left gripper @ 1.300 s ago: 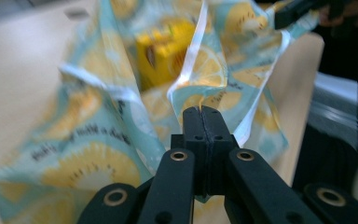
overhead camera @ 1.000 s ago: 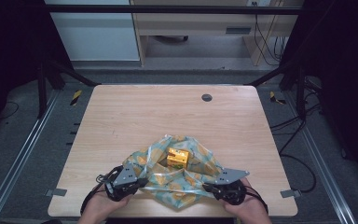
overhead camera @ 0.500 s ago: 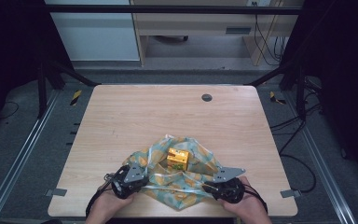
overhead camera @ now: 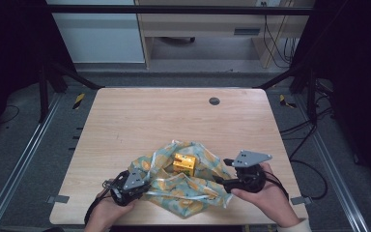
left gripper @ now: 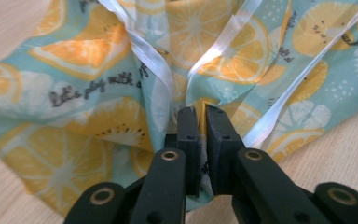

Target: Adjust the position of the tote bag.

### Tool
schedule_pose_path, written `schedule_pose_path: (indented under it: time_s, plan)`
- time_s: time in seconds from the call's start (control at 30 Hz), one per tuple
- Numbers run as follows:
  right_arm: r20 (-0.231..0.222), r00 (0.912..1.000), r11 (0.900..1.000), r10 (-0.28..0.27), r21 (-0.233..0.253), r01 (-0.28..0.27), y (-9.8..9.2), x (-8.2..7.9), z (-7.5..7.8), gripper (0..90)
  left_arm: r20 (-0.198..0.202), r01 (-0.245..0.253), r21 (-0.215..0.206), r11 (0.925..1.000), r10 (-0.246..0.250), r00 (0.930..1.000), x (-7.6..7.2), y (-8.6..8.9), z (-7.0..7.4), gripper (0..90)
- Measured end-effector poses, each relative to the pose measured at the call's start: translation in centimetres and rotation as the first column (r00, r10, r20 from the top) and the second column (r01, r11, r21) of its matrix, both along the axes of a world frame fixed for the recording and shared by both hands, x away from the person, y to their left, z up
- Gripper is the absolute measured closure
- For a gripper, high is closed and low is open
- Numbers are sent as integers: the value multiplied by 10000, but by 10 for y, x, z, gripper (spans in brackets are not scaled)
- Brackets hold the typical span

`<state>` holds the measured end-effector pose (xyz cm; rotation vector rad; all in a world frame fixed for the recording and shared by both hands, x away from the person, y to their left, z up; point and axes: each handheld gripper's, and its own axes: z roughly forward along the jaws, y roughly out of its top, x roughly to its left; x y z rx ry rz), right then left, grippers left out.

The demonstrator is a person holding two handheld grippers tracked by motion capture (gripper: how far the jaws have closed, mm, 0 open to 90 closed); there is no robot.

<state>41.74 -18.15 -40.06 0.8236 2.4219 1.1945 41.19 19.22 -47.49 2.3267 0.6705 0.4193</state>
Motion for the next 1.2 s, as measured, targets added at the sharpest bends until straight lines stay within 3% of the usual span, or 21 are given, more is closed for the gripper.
schedule_pose_path:
  time_s: [0.23, 0.4, 0.5, 0.6, 0.73, 0.8, 1.0, 1.1, 1.2]
  plan:
    - [-357, 9989, 9981, -302, -542, 282, 15, 36, -15, 301, 137, -157, -349, 9993, 162, 9998, -5, 8, 5, 794]
    - [-709, 9970, 9975, -319, -649, 273, 20, 47, -28, 301, 429, -154, -901, 9958, 194, 9989, -11, 11, 13, 684]
    - [-801, 9966, 9973, -198, -722, 140, 24, 47, -31, 332, 619, -86, -1481, 9889, 180, 9979, -16, 11, 21, 620]
    - [-772, 9970, 9976, -78, -691, 25, 26, 45, -32, 357, 533, -84, -2035, 9790, 196, 9984, -16, 8, 26, 534]
    - [-838, 9964, 9977, -129, -678, 72, 24, 44, -31, 401, 552, 179, -1926, 9811, -73, 9984, -13, -6, 30, 460]
    - [-867, 9962, 9983, -121, -587, 71, 21, 43, -30, 540, 554, 313, -1870, 9819, -213, 9982, -11, -13, 34, 423]
    - [-888, 9960, 9982, -55, -598, 1, 19, 43, -29, 737, 684, 834, -1571, 9840, -734, 9950, 0, -38, 43, 349]
    - [-882, 9961, 9979, -29, -650, -28, 20, 43, -29, 761, 633, 831, -1284, 9882, -754, 9951, 10, -46, 40, 317]
    - [-865, 9962, 9982, 36, -592, -87, 21, 43, -29, 761, 545, 1012, -1224, 9873, -951, 9940, 18, -54, 35, 284]
